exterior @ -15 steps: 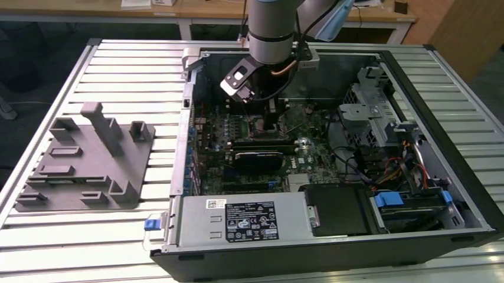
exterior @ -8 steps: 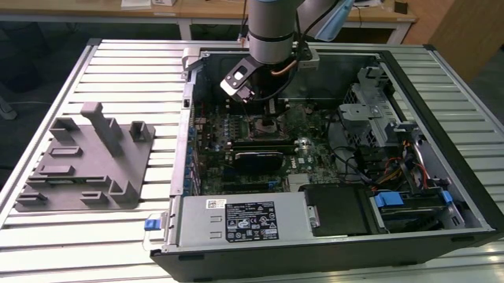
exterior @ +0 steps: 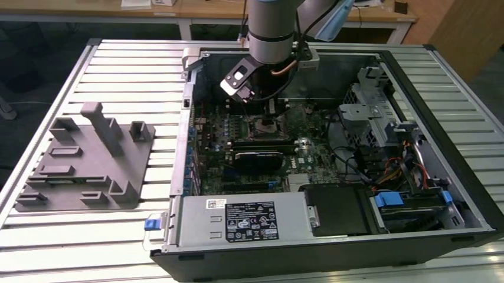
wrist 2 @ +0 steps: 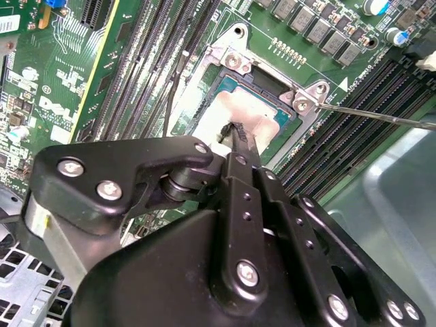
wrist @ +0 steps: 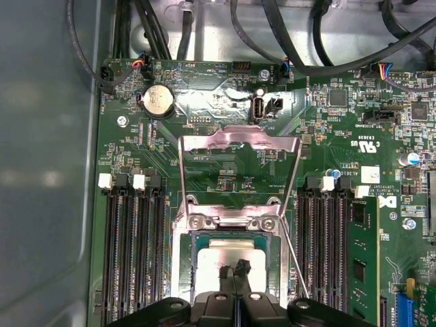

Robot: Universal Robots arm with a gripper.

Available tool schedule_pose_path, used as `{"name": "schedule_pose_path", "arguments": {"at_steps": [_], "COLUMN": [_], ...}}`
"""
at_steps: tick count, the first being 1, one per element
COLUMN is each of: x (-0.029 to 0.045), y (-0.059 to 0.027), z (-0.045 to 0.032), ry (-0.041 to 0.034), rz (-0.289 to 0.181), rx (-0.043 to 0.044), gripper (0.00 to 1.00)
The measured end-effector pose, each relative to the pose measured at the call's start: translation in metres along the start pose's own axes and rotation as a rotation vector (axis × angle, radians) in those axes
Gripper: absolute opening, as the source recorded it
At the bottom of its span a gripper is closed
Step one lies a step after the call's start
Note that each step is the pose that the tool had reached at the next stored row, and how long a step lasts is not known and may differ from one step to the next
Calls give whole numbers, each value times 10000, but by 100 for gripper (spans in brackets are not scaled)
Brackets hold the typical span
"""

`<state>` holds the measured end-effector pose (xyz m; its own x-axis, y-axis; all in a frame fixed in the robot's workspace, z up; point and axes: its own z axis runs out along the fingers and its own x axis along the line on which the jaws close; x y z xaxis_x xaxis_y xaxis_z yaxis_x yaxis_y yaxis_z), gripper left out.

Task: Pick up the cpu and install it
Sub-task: 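Place the cpu into insertion slot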

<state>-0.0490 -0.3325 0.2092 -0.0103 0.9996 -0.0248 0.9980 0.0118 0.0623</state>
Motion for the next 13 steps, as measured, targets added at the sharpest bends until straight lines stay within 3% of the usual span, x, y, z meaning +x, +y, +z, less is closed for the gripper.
{"name": "schedule_pose_path", "arguments": {"at_steps": [13], "x": [1], "y": [-3], "z": [63], "ry": [-13], "rz": [233], "rx": [6], "gripper": [11]}}
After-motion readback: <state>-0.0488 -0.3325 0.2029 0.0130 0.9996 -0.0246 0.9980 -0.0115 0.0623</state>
